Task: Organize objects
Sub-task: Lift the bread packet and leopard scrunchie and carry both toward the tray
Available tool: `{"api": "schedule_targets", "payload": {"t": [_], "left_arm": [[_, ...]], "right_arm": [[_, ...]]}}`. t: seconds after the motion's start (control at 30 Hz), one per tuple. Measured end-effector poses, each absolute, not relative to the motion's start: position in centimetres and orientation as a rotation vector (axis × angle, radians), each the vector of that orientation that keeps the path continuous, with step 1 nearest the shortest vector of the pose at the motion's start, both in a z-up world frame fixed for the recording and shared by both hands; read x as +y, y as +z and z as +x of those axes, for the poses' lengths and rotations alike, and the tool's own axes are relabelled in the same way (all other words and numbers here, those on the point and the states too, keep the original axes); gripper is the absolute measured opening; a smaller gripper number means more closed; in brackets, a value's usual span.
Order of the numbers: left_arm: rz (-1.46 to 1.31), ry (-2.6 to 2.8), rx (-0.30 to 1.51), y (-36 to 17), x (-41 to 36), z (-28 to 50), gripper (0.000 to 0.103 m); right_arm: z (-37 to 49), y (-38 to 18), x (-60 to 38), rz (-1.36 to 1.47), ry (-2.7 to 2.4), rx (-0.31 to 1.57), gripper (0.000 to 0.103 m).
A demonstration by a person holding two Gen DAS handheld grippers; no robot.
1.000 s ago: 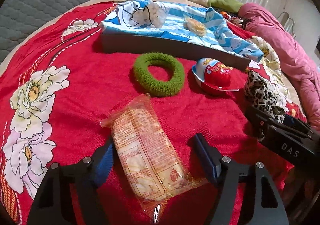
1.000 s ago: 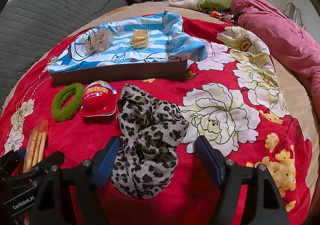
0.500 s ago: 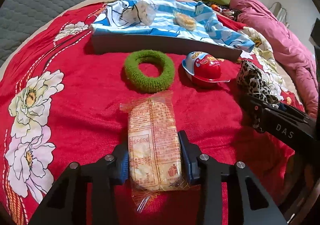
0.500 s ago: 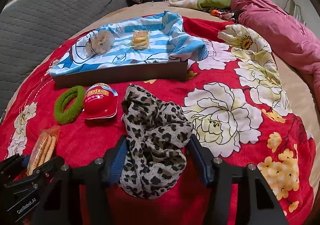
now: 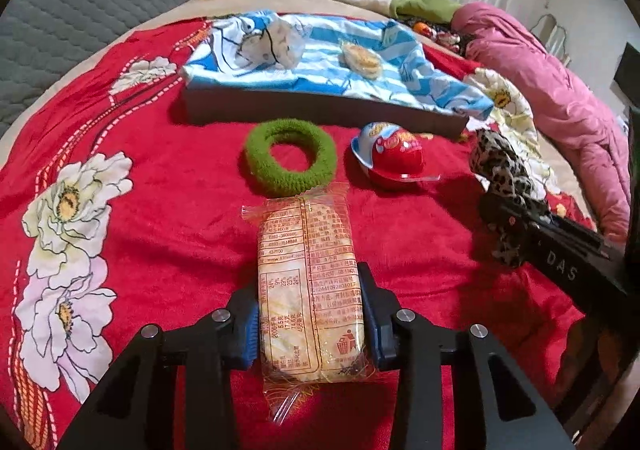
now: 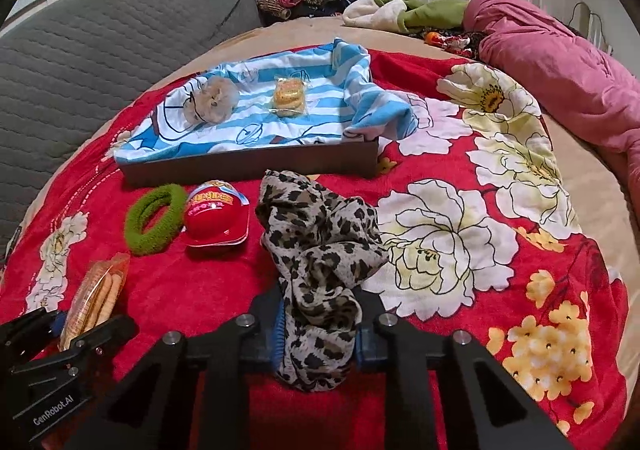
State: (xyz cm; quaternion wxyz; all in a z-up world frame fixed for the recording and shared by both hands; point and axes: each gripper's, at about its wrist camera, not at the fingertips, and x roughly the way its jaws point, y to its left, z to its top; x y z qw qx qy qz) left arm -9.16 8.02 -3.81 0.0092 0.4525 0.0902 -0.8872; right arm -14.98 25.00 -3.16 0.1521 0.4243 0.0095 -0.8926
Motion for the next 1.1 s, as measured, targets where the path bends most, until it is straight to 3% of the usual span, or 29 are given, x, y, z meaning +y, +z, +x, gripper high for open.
{"api": "schedule_targets", "payload": {"t": [1.1], "left_arm": [[1.281, -2.833, 0.284, 0.8, 6.9, -5.6, 0.041]], "right_arm": [[-9.4, 1.6, 24.3, 1.078, -2.588, 0.045, 0.025]]}}
